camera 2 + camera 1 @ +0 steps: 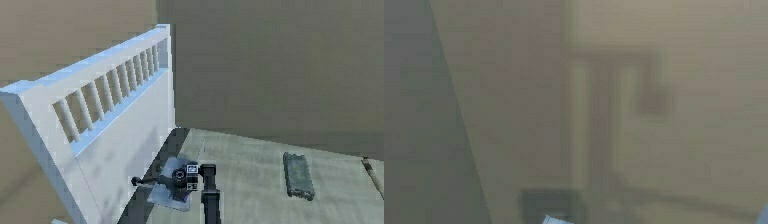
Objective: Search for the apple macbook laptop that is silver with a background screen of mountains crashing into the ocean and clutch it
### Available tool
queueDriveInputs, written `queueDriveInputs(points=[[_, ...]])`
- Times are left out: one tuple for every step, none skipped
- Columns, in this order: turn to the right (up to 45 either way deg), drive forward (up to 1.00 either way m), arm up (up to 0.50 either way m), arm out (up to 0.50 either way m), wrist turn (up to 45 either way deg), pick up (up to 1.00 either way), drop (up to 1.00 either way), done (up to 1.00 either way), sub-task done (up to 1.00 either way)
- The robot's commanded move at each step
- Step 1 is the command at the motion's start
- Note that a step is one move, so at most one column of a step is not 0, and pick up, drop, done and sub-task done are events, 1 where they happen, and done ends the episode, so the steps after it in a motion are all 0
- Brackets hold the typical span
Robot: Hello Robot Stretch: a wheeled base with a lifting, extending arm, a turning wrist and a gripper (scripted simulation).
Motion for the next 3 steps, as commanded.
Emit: queueDriveInputs(points=[[0.0,0.0,0.0,0.0,45.0,0.0,0.0,0.0,0.0],[0.0,0.0,0.0,0.0,3.0,0.0,0.0,0.0,0.0],[0.0,0.0,-0.3,0.0,0.0,0.0,0.0,0.0,0.0]])
